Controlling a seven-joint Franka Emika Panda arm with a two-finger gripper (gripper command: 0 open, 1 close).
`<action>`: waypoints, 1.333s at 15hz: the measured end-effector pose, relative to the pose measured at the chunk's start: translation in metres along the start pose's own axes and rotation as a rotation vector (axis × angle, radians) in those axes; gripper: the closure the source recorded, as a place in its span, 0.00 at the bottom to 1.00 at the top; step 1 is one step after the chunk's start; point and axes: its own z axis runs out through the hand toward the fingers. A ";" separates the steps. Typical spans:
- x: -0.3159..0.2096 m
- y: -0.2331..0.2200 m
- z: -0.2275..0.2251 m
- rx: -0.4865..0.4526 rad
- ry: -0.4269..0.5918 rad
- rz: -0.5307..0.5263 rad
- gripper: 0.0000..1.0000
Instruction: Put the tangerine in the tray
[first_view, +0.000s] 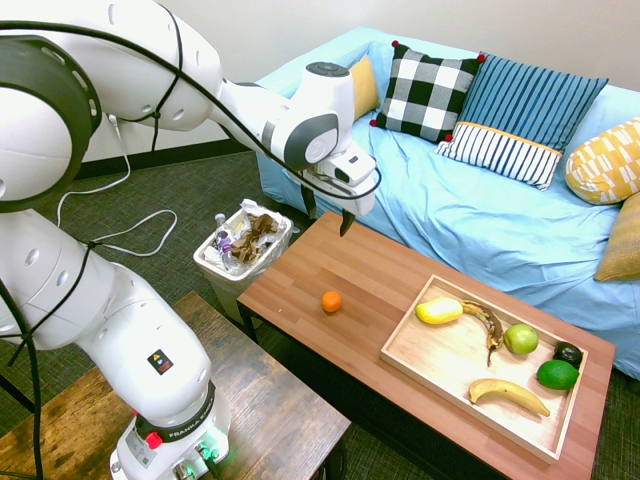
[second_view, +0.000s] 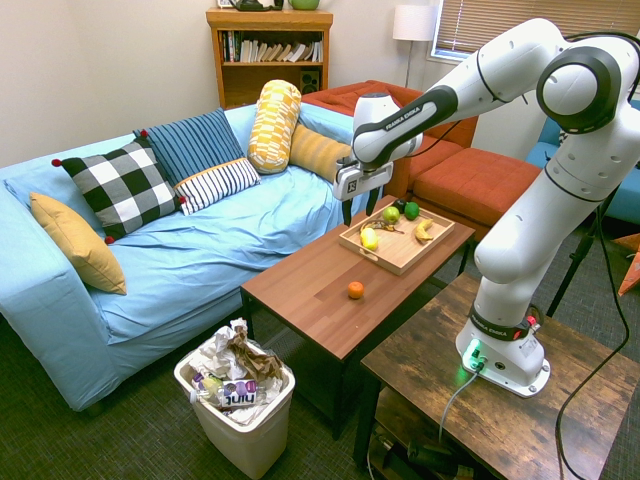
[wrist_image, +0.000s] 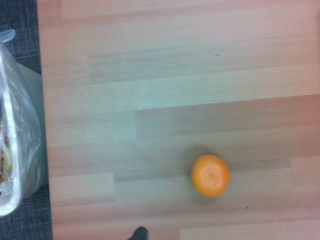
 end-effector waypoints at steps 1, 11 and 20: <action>0.001 -0.001 0.000 0.000 0.000 0.000 0.00; 0.017 -0.006 0.119 -0.057 -0.069 0.067 0.00; 0.046 -0.005 0.237 -0.159 -0.115 0.110 0.00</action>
